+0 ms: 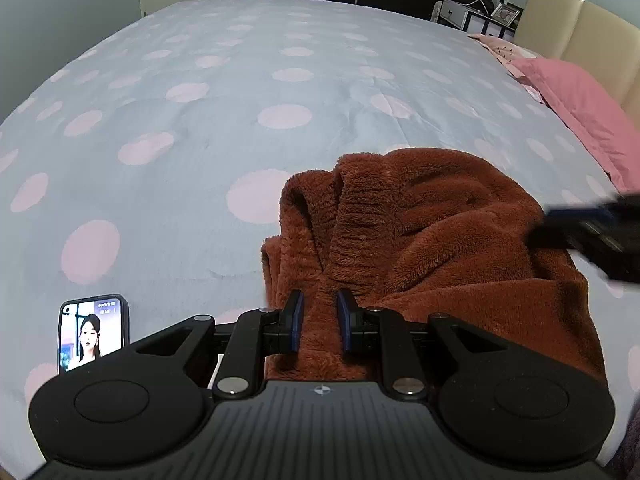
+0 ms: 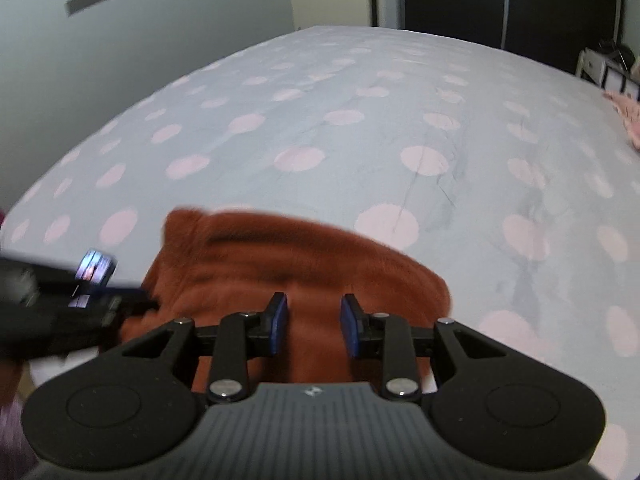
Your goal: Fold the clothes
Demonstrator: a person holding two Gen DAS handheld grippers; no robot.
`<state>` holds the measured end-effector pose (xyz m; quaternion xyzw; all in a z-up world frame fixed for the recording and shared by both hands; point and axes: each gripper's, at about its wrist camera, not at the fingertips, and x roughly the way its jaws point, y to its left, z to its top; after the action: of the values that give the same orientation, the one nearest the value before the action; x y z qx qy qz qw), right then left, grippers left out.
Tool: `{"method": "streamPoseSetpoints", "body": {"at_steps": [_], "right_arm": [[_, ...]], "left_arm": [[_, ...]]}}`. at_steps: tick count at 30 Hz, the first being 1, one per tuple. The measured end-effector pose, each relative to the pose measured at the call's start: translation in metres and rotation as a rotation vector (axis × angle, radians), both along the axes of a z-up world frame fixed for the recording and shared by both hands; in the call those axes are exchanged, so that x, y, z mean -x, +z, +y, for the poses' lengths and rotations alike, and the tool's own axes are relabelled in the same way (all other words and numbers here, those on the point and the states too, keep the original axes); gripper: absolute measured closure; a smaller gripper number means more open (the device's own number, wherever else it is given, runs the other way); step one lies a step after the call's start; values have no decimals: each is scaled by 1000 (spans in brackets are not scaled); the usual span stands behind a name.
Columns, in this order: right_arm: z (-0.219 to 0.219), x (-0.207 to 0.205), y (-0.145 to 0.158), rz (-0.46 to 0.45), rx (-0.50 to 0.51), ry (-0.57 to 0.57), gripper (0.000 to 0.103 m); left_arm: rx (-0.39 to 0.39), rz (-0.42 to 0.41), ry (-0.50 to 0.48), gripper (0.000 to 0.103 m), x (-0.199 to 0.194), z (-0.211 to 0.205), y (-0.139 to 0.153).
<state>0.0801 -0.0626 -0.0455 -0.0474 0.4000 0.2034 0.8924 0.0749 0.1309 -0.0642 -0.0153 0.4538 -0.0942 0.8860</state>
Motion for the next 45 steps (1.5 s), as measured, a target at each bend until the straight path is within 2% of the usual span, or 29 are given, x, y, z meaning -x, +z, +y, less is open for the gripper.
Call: {"method": "streamPoseSetpoints", "body": {"at_steps": [5,9,14,19,21,22,23,24,25,27,30,34,40,43,45], "right_arm": [[-10,44,13,39,4,59,71],[-3,66,2,70,19,123,71],[7,67,-37,138,51,138,71],[1,64,-36,146,22,131,71],[-1,66,-29,137,23,136,69],[-3,67,-25,127,22,137,60],[-6,68,-20,114,18,136,55],[-9,68,-15,98,7,131,49],[-14,66,-10,82,-6,119,45],[-26,61,-1,59,-32,82,41],[-46,47,-2,78,-90,-11,40],[-74,30,-20,158,-202,-140,40],[-96,14,-51,295,-364,-240,40],[-104,9,-65,360,-452,-278,40],[-110,7,-71,397,-512,-299,40]], "left_arm": [[-11,4,3,86,0,-2,1],[-7,10,7,86,-1,-3,0],[10,18,7,86,-2,-1,-2],[30,-10,8,86,2,1,5],[75,-25,21,84,4,6,13],[100,-31,29,81,5,9,18],[126,-29,40,68,5,13,21],[155,-14,54,39,4,19,22],[184,1,69,30,2,25,23],[242,34,102,30,-1,38,23],[364,112,178,30,-10,61,5],[502,181,229,30,-19,81,-20],[676,246,257,28,-30,101,-54],[734,260,290,31,-33,110,-64],[720,254,303,32,-33,114,-64]]}}
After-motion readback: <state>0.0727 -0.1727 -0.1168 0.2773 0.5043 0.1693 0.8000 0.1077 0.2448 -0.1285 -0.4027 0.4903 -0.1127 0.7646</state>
